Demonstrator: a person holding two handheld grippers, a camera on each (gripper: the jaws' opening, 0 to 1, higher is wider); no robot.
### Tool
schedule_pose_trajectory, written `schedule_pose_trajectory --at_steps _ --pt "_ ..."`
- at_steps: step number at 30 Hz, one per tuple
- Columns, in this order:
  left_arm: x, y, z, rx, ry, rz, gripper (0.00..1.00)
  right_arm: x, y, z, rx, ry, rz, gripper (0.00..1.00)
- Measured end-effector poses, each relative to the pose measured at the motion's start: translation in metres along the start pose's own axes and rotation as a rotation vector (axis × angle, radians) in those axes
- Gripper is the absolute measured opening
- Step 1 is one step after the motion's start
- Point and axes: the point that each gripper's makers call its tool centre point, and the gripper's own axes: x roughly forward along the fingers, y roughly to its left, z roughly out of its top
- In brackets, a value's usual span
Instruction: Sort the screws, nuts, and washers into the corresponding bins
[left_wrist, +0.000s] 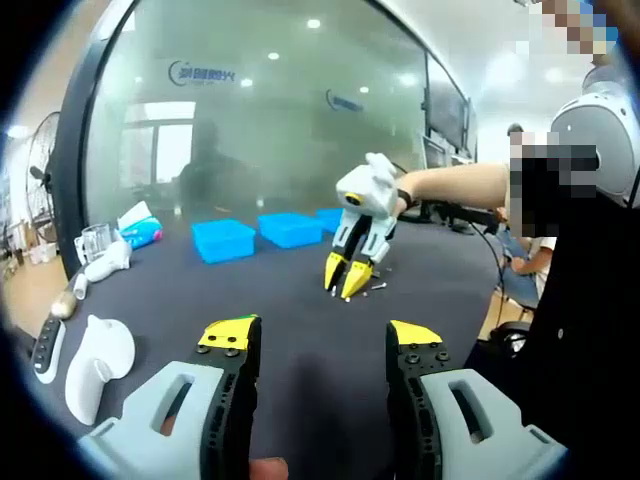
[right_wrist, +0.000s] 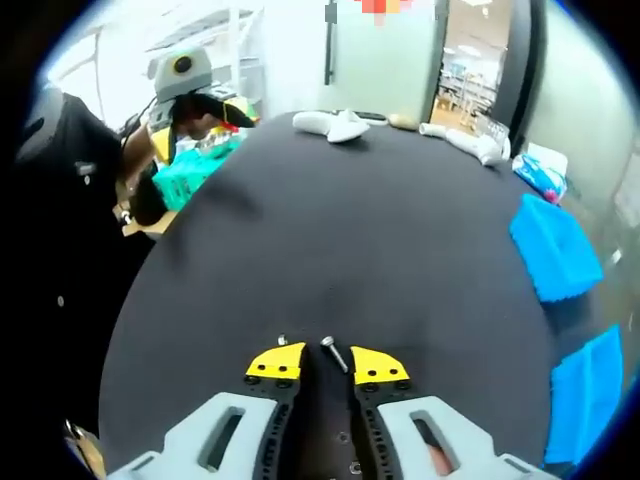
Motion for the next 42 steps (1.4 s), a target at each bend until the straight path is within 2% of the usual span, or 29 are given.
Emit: schedule_pose_trajectory --at_steps 3,10,15,18,25,29,34,42 --pt "0.000 -0.001 0.000 0.002 0.000 -0.001 0.49 0.000 -0.003 -0.001 0.013 0.005 -0.015 0.02" --pt "-0.001 0.000 0.000 0.003 0.000 0.004 0.49 -0.001 -0.001 -0.001 -0.024 0.012 -0.071 0.01" --pt "0.000 -0.001 0.002 0.006 -0.004 0.001 0.49 -0.008 -0.002 -0.001 -0.005 -0.032 -0.102 0.01" --pt "0.000 0.000 0.003 0.008 -0.005 0.004 0.49 -0.018 -0.001 0.004 0.015 -0.081 -0.127 0.01" --pt "0.003 0.001 0.010 0.010 -0.020 0.004 0.49 -0.057 0.000 0.003 0.061 -0.181 -0.232 0.01" --pt "0.005 0.001 0.015 0.013 -0.027 0.006 0.49 -0.087 0.002 0.000 0.108 -0.267 -0.313 0.01" --pt "0.007 -0.001 0.020 0.025 -0.032 0.002 0.49 -0.124 0.010 -0.012 0.157 -0.355 -0.423 0.01" --pt "0.016 -0.006 0.031 0.036 -0.042 -0.011 0.49 -0.182 0.019 -0.044 0.235 -0.475 -0.607 0.01"
